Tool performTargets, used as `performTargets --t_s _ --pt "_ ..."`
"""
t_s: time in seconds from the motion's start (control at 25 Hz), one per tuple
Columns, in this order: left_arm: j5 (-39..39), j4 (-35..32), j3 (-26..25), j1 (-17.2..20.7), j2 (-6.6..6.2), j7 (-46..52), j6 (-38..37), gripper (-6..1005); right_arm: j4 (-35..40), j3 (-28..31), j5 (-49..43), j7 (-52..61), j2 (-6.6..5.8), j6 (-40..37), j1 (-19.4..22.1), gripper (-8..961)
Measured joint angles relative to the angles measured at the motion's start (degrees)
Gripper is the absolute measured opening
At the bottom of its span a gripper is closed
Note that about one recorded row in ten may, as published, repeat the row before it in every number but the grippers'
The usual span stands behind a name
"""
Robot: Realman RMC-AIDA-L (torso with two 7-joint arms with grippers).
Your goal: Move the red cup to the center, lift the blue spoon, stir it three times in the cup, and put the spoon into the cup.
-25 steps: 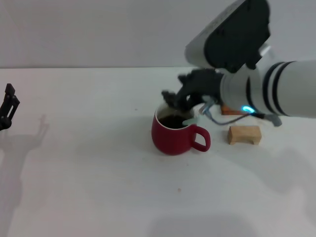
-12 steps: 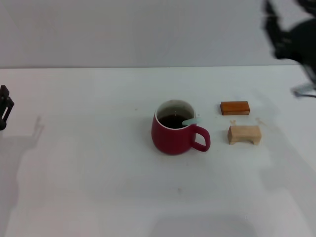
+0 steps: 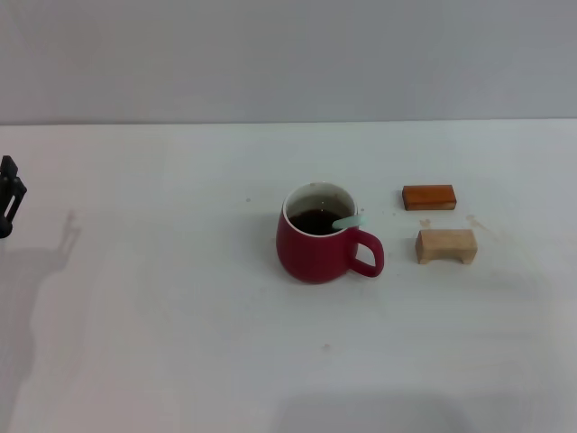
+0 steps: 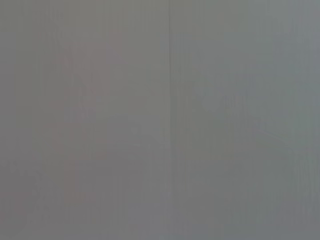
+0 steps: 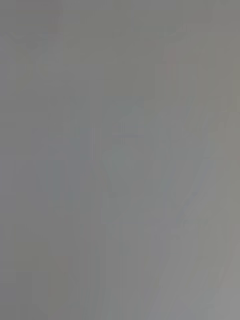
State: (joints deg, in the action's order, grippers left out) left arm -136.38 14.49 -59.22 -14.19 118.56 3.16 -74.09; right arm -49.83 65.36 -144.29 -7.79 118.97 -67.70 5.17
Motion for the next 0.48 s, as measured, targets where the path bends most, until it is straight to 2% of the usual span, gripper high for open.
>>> performTargets --t_s 0.08,0.48 --pt "0.05 -0.06 -0.38 -0.13 0.00 0.10 0.15 853 4.70 -0.64 0.30 2.51 0.15 -3.57 -0.33 752" --pt "0.16 0.15 -1.11 0.00 0.12 0.05 0.18 852 11.23 -2.73 3.24 2.85 0.45 -9.76 -1.87 797"
